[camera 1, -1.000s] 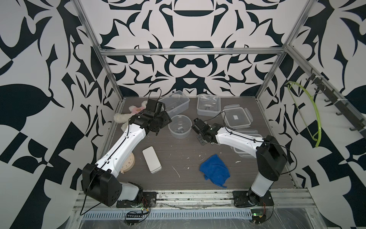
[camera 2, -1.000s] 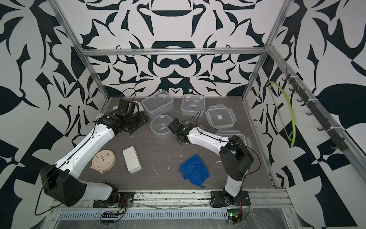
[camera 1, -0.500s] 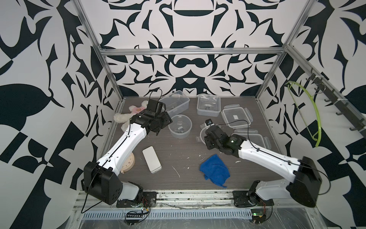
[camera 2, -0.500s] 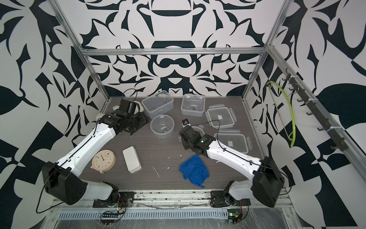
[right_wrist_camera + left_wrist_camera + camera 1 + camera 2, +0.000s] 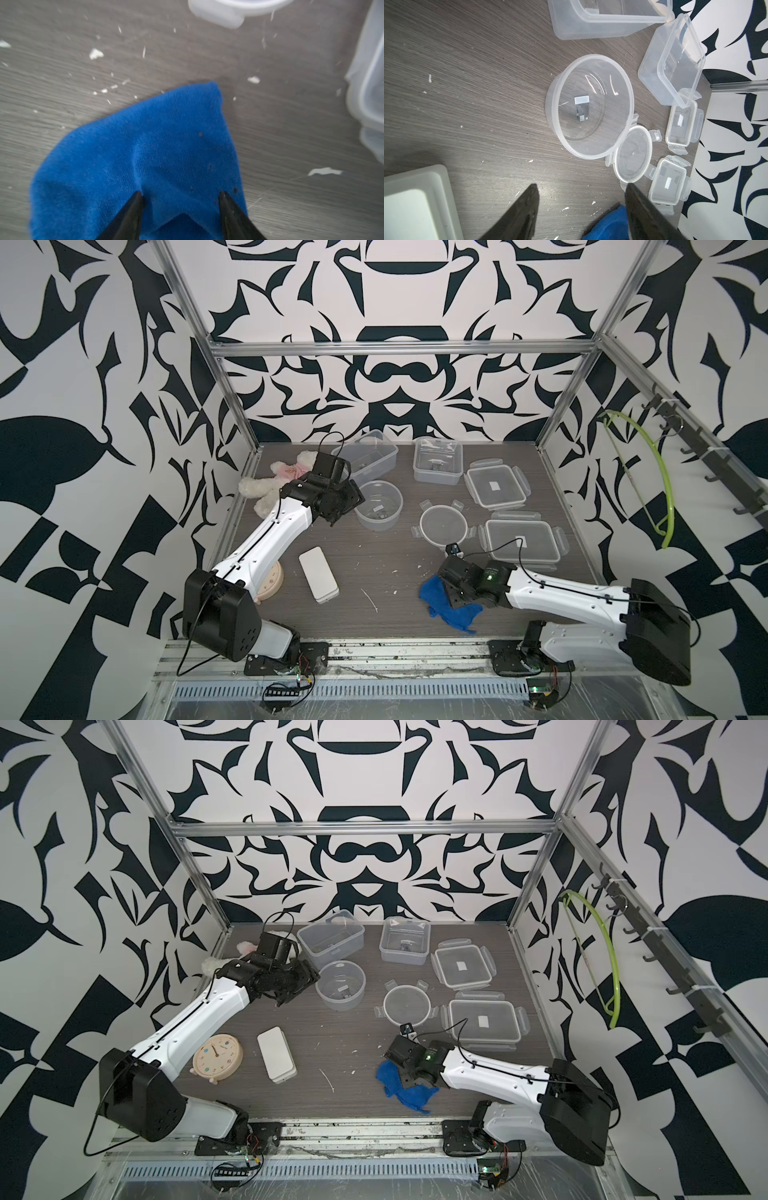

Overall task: Wipe the insides of the lunch boxes
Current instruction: Pick up the cleaning item at the center of the board, then wipe the dirt inside the lunch box.

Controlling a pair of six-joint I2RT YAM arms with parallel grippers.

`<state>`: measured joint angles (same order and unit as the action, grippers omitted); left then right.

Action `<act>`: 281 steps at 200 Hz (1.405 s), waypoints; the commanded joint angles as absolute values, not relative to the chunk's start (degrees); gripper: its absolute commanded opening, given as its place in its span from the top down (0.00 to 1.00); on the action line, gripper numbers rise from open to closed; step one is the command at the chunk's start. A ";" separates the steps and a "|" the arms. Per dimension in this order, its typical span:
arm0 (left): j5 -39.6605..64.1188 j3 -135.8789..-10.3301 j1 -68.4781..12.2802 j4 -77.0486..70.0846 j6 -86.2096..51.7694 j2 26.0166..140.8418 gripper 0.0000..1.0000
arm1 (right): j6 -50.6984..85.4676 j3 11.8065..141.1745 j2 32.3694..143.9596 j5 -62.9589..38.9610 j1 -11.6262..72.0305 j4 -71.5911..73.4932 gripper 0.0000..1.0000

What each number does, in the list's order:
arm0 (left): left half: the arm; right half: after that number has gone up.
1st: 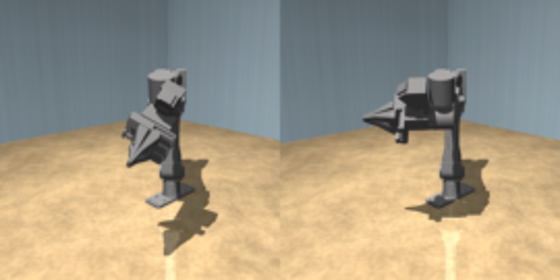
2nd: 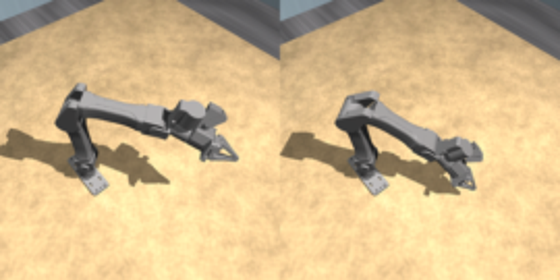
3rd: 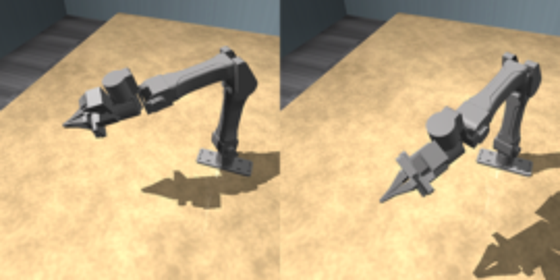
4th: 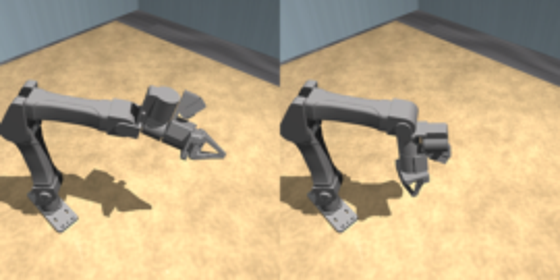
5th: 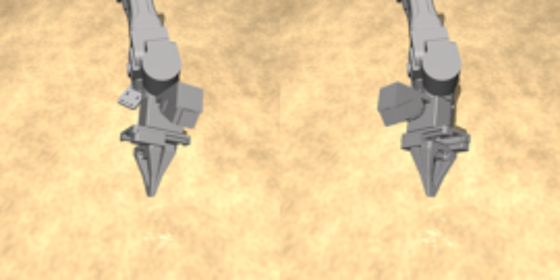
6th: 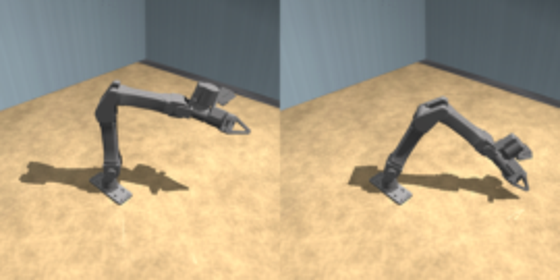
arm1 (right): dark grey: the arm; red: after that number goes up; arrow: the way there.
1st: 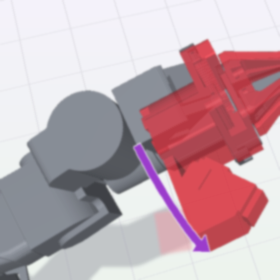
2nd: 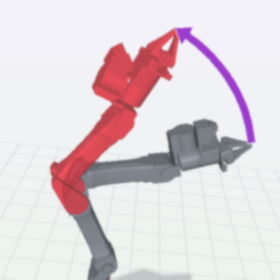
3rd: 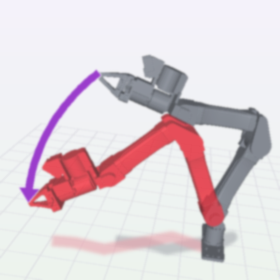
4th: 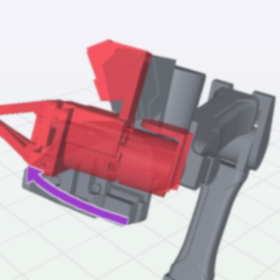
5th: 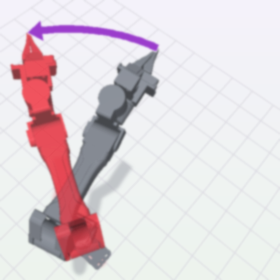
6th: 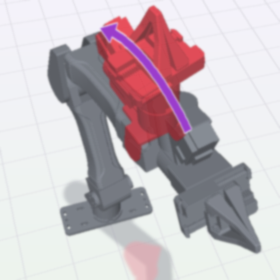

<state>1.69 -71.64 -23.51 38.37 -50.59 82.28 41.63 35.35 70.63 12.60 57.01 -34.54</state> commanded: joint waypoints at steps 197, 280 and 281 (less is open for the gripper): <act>0.92 -75.31 -23.07 38.30 -46.55 95.46 0.38 | 20.26 84.52 98.35 4.78 39.88 -29.16 1.00; 2.83 -83.07 -22.41 39.37 -44.95 108.15 0.80 | 20.70 115.14 129.98 -12.56 39.67 -28.95 1.00; 2.82 -83.15 -22.41 39.37 -44.93 108.17 0.80 | 20.68 115.18 130.07 -12.70 39.70 -28.84 1.00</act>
